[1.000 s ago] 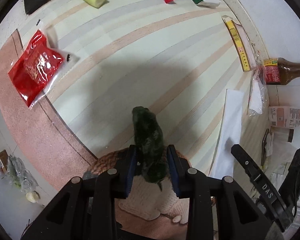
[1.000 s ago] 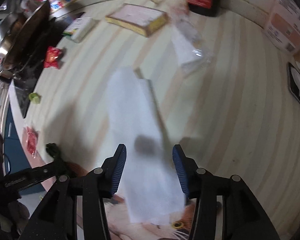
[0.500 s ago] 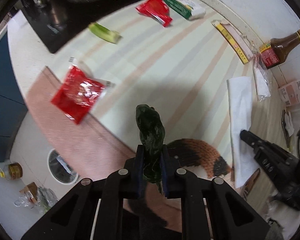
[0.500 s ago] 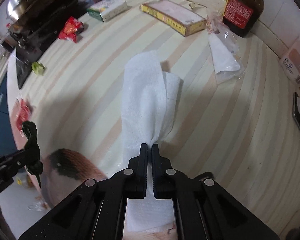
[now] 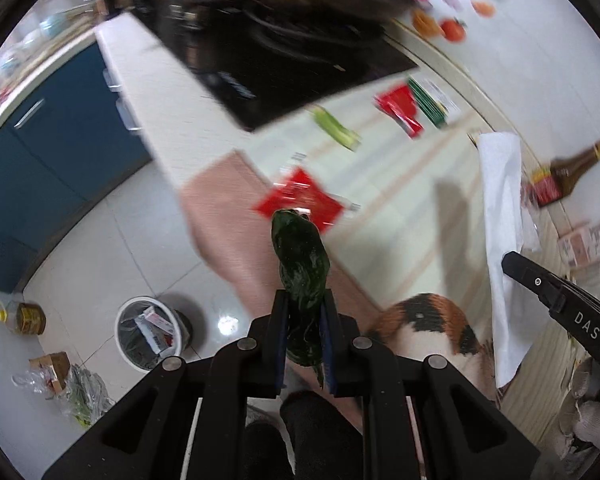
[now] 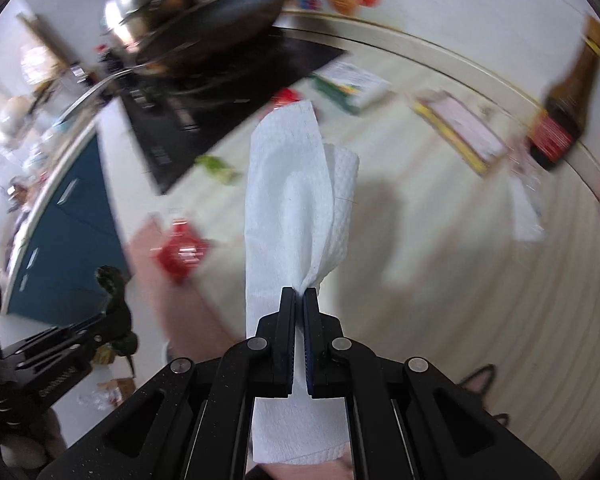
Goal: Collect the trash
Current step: 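Carry the vegetable scrap and paper towel with both tools over the bin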
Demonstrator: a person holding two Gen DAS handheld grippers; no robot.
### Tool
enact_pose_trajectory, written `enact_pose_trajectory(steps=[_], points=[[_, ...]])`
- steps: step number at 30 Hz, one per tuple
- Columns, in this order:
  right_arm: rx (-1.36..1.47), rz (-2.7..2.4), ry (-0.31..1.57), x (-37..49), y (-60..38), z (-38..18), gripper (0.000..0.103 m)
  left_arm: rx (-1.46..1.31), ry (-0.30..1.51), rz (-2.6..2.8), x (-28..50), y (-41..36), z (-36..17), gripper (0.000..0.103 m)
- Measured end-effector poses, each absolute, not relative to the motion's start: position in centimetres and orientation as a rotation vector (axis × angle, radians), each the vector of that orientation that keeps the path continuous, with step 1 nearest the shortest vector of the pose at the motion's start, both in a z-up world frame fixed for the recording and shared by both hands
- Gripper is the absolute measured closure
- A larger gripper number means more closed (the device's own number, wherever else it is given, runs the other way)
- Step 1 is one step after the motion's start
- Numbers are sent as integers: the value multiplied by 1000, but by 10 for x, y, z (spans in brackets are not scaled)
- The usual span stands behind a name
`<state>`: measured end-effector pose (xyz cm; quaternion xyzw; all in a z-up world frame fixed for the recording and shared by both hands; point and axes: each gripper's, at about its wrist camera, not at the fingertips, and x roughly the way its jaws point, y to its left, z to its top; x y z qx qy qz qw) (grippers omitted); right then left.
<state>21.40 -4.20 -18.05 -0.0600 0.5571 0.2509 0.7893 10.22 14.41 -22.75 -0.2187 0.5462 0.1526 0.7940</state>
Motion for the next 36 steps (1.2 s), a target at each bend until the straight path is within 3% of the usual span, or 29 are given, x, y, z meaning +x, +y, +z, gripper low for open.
enact_pose_trajectory(steps=[10, 20, 26, 36], points=[[-284, 819, 1245, 118, 95, -212, 99, -542, 1104, 590, -13, 228, -229, 92], [-392, 1013, 1366, 15, 209, -315, 99, -741, 1133, 784, -121, 311, -318, 92], [-431, 1037, 1501, -25, 259, -435, 99, -932, 1162, 810, -169, 362, -438, 92], [-492, 1013, 1701, -64, 322, -717, 99, -1369, 1200, 759, -224, 431, -713, 91]])
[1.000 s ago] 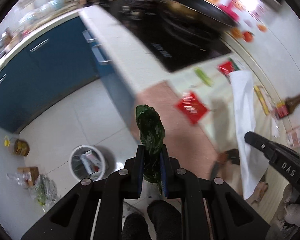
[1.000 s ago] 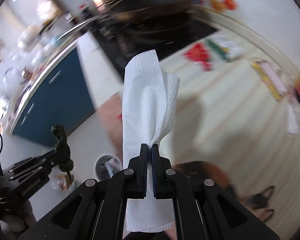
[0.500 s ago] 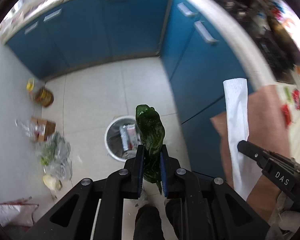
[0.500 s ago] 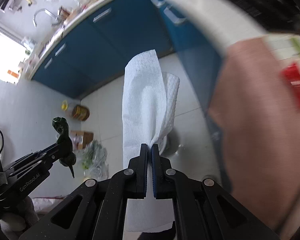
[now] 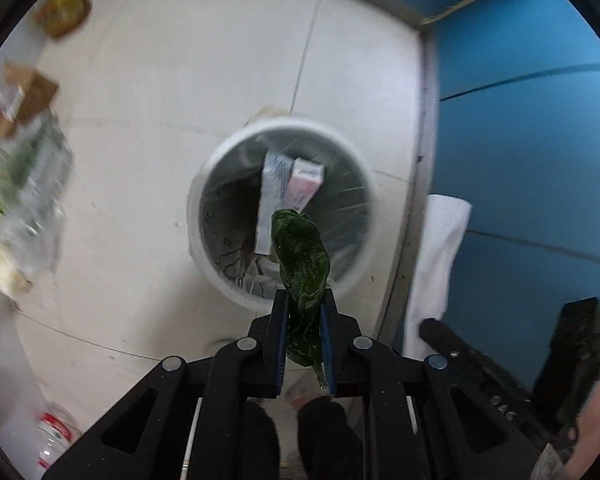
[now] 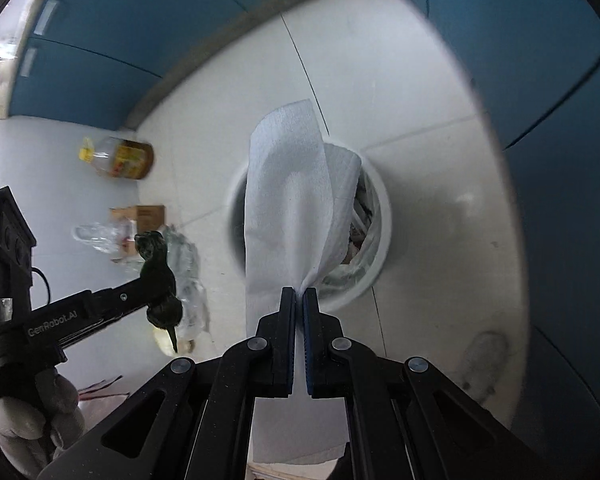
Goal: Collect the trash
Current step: 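Open both tools to drop the scrap and towel into the bin, then move both tools back toward the red wrapper on the counter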
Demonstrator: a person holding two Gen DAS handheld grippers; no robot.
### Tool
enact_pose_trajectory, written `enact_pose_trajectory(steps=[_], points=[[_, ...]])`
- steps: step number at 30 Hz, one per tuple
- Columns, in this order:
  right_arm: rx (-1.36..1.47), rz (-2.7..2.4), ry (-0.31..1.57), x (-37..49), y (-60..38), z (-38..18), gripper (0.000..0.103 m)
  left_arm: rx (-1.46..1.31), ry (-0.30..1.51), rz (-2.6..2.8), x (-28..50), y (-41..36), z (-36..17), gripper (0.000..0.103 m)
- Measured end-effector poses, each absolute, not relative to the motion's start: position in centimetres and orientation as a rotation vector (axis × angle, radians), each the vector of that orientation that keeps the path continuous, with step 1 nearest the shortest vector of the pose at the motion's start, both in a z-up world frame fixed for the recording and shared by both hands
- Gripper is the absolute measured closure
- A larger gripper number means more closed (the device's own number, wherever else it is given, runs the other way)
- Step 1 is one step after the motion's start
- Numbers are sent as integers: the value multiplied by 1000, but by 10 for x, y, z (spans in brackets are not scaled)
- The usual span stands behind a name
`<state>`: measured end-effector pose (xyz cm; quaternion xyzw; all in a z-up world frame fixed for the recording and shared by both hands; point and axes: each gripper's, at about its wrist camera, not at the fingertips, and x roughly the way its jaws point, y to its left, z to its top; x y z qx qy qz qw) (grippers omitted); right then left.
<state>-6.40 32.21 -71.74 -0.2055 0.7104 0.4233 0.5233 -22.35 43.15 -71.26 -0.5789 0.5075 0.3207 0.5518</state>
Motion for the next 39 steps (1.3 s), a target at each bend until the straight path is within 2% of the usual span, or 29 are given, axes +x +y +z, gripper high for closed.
enact_pose_trajectory(steps=[3, 6, 7, 9, 10, 11, 13, 16, 18, 20, 21, 26, 31, 39], points=[[-524, 979, 1780, -68, 340, -795, 99, -1436, 1214, 719, -223, 442, -763, 89], [-569, 945, 1868, -68, 355, -849, 98, -1463, 1217, 696, -224, 448, -787, 86], [-587, 927, 1878, -67, 358, -861, 97, -1452, 1243, 715, -224, 451, -792, 86], [-619, 913, 1882, -63, 364, -873, 87, -1441, 1257, 733, -229, 457, -796, 80], [-633, 911, 1872, -62, 368, -874, 67, -1422, 1261, 760, -233, 460, -793, 62], [-635, 913, 1852, -61, 371, -872, 53, -1403, 1265, 782, -237, 461, -791, 31], [-623, 927, 1832, -59, 376, -865, 50, -1372, 1266, 809, -241, 463, -784, 13], [-667, 929, 1745, -58, 382, -849, 49, -1302, 1286, 860, -249, 463, -772, 11], [-706, 927, 1695, -57, 382, -836, 41, -1215, 1306, 914, -251, 462, -764, 3], [-783, 925, 1604, -60, 381, -821, 9, -1136, 1303, 959, -253, 460, -756, 2], [-816, 926, 1570, -60, 380, -815, 5, -1098, 1294, 979, -255, 458, -752, 2], [-942, 953, 1401, -78, 373, -784, 4, -979, 1279, 1059, -258, 449, -732, 2], [-928, 975, 1362, -86, 366, -743, 4, -934, 1261, 1086, -263, 431, -690, 2], [-898, 1045, 1286, -95, 342, -610, 4, -871, 1210, 1101, -254, 391, -559, 2]])
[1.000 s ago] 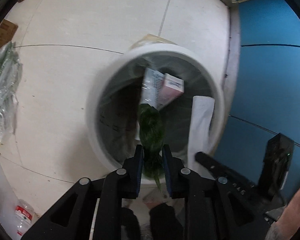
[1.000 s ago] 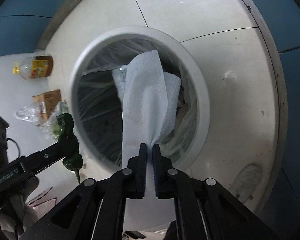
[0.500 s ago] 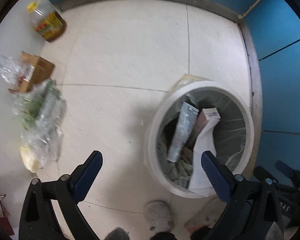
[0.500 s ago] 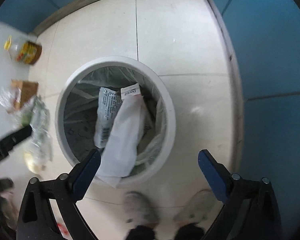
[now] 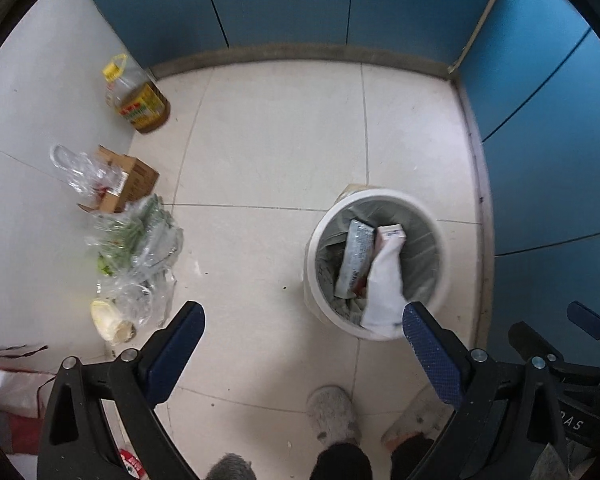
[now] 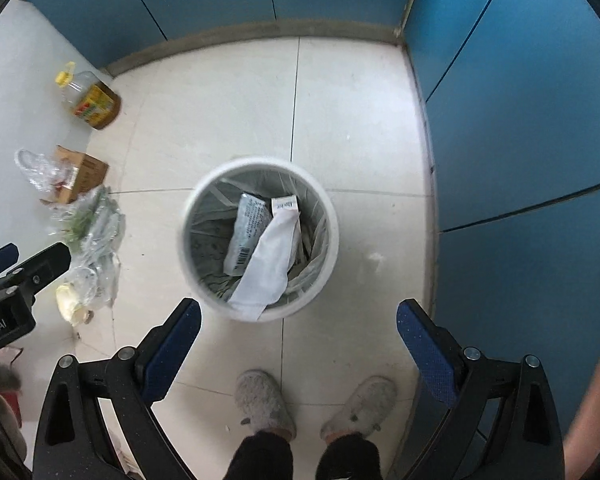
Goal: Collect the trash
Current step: 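Move both tools back toward the red wrapper on the counter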
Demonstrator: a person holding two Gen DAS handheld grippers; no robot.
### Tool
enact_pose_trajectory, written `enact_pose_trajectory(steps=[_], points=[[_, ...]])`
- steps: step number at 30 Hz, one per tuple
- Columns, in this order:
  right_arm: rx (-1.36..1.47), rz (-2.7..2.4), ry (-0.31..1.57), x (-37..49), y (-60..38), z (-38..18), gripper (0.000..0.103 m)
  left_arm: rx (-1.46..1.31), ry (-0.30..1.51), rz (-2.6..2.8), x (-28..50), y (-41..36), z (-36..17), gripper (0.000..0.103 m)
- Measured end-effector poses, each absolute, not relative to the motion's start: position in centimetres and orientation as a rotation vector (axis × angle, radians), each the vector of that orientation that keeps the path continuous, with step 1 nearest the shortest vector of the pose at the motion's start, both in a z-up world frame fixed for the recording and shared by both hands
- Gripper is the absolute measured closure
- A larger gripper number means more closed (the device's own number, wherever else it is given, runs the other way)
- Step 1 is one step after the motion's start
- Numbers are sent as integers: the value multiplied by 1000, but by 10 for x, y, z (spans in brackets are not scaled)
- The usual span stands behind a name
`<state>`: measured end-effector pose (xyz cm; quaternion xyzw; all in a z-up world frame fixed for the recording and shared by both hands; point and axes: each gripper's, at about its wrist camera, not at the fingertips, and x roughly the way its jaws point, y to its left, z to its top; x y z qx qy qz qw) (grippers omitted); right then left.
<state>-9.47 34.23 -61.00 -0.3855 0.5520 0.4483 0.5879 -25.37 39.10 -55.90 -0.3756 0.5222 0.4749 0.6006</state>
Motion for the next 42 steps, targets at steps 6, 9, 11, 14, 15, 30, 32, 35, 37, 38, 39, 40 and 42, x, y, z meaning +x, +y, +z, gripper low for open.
enact_pose_trajectory(steps=[6, 9, 11, 14, 15, 30, 32, 35, 37, 38, 39, 40, 42], points=[[-834, 1071, 1233, -84, 310, -490, 4, -835, 1158, 1128, -251, 362, -456, 2], [-798, 1078, 1193, -77, 292, -428, 4, -821, 1128, 1132, -250, 349, -416, 2], [-772, 1088, 1174, -73, 282, -392, 4, -809, 1115, 1131, -249, 337, -387, 2], [-750, 1111, 1149, -73, 269, -342, 4, -801, 1092, 1128, -249, 319, -350, 2], [-740, 1117, 1147, -73, 265, -329, 4, -801, 1077, 1134, -250, 312, -334, 2], [-234, 1087, 1212, 22, 147, -164, 4, -454, 800, 1170, -168, 267, -151, 0], [-173, 1029, 1219, 52, 123, -157, 4, -470, 829, 1087, -137, 265, -146, 0], [-85, 903, 1233, 100, 79, -157, 4, -488, 905, 959, -69, 258, -152, 0], [-33, 790, 1241, 134, 43, -164, 4, -519, 959, 883, -27, 252, -155, 0], [5, 724, 1245, 154, 21, -168, 4, -551, 996, 825, 1, 248, -163, 0], [24, 675, 1250, 164, 6, -173, 4, -582, 1039, 766, 29, 242, -175, 0], [43, 605, 1259, 182, -16, -179, 4, -606, 1083, 728, 52, 231, -183, 0], [83, 508, 1273, 211, -53, -192, 4, -649, 1176, 657, 99, 219, -210, 0]])
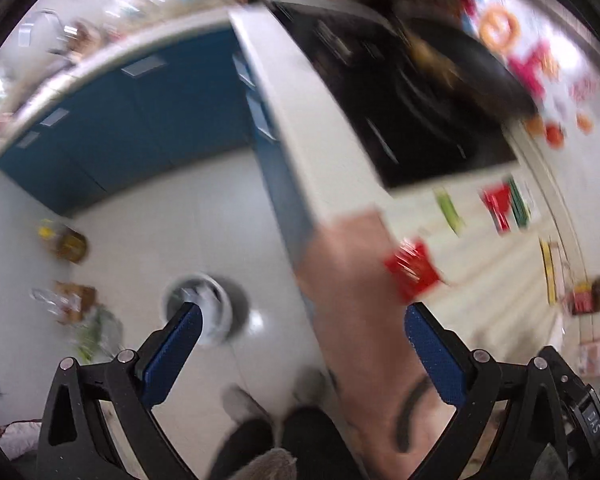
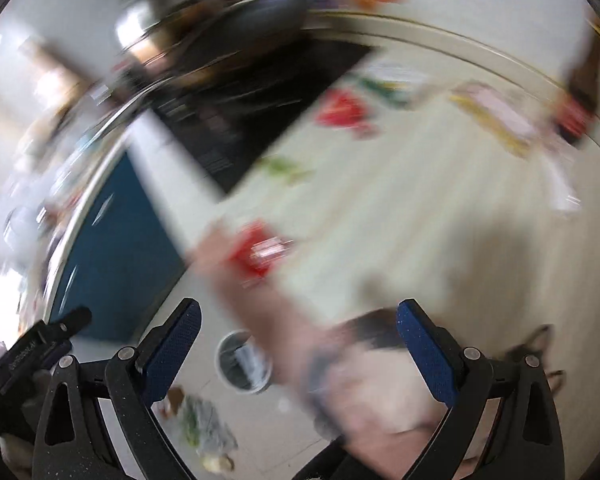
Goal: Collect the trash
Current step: 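Move both tools back toward the red wrapper on the counter, then grasp the clear plastic bag with the right tool while the left tool grasps the red wrapper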
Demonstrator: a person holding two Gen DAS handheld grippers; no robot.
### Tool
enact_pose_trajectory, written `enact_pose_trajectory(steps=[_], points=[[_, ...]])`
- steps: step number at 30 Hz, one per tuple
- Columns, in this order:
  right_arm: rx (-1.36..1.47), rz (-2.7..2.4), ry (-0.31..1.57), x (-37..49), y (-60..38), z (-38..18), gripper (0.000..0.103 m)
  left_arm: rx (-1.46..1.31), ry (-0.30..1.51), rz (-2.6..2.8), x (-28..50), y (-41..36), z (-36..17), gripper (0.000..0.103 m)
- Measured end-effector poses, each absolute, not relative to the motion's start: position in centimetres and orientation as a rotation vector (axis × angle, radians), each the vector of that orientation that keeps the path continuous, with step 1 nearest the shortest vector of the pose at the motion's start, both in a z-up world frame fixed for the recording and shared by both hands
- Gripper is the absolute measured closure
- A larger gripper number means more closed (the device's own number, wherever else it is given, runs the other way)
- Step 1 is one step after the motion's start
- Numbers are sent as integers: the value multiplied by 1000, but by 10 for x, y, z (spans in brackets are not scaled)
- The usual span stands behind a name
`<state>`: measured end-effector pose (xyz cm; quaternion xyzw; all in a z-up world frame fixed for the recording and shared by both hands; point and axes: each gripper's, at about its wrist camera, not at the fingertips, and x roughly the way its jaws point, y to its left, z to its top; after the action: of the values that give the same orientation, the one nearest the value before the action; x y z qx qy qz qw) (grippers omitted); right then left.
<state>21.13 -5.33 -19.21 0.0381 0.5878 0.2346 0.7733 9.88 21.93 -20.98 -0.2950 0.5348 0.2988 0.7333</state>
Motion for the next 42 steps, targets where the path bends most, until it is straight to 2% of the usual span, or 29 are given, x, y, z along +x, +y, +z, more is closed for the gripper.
enact_pose_trajectory(steps=[5, 9, 14, 17, 21, 22, 23, 24, 25, 29, 33, 37, 42], points=[[146, 270, 1277, 280, -141, -224, 4, -799, 1372, 571, 176, 193, -278, 0], [190, 129, 1237, 318, -189, -239, 4, -874, 1435, 590, 205, 186, -310, 2], [138, -34, 1162, 361, -222, -254, 4, -889, 1439, 640, 223, 185, -323, 2], [127, -67, 1149, 390, -232, -267, 4, -792, 1443, 636, 232, 177, -319, 6], [101, -67, 1176, 418, -230, -284, 4, -638, 1458, 598, 238, 161, -315, 7], [99, -53, 1189, 424, -228, -288, 14, -611, 1458, 587, 238, 158, -314, 7], [98, -36, 1202, 428, -227, -292, 41, -593, 1456, 575, 238, 155, -312, 7], [92, -21, 1226, 432, -225, -298, 62, -579, 1452, 566, 238, 154, -310, 7], [94, -17, 1254, 433, -225, -304, 92, -563, 1443, 554, 236, 152, -304, 7], [132, 30, 1279, 409, -227, -310, 97, -540, 1397, 549, 224, 153, -281, 7], [112, 106, 1329, 357, -216, -312, 98, -570, 1373, 540, 212, 152, -263, 7], [70, 175, 1355, 313, -192, -319, 98, -704, 1417, 516, 205, 160, -285, 7], [56, 205, 1347, 314, -170, -325, 98, -846, 1427, 523, 214, 173, -309, 7]])
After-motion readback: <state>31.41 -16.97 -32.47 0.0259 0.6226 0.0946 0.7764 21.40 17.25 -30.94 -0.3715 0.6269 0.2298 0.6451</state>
